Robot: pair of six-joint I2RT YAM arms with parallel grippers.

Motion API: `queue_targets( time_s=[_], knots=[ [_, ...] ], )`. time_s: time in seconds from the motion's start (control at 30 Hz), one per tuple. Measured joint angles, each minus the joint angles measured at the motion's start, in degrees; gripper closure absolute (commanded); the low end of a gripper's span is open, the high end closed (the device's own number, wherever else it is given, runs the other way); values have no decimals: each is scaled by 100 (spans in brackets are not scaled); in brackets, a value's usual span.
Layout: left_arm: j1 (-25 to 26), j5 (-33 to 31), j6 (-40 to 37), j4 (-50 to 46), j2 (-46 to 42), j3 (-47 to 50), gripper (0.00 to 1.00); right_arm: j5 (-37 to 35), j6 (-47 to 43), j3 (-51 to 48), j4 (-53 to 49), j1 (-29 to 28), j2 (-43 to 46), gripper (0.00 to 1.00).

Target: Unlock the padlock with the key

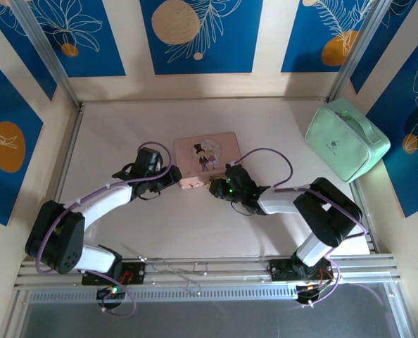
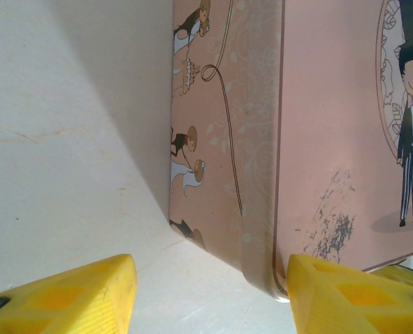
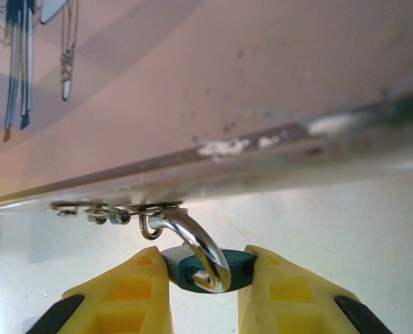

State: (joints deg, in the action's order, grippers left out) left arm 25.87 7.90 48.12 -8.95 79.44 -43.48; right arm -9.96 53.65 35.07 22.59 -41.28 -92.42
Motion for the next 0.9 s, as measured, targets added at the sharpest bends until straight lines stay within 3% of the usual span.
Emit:
queue_targets(
  time_s=[0.9],
  knots=[
    [-22, 2, 0, 70, 0, 39, 41, 52, 256, -413, 514, 92, 188, 87]
  ],
)
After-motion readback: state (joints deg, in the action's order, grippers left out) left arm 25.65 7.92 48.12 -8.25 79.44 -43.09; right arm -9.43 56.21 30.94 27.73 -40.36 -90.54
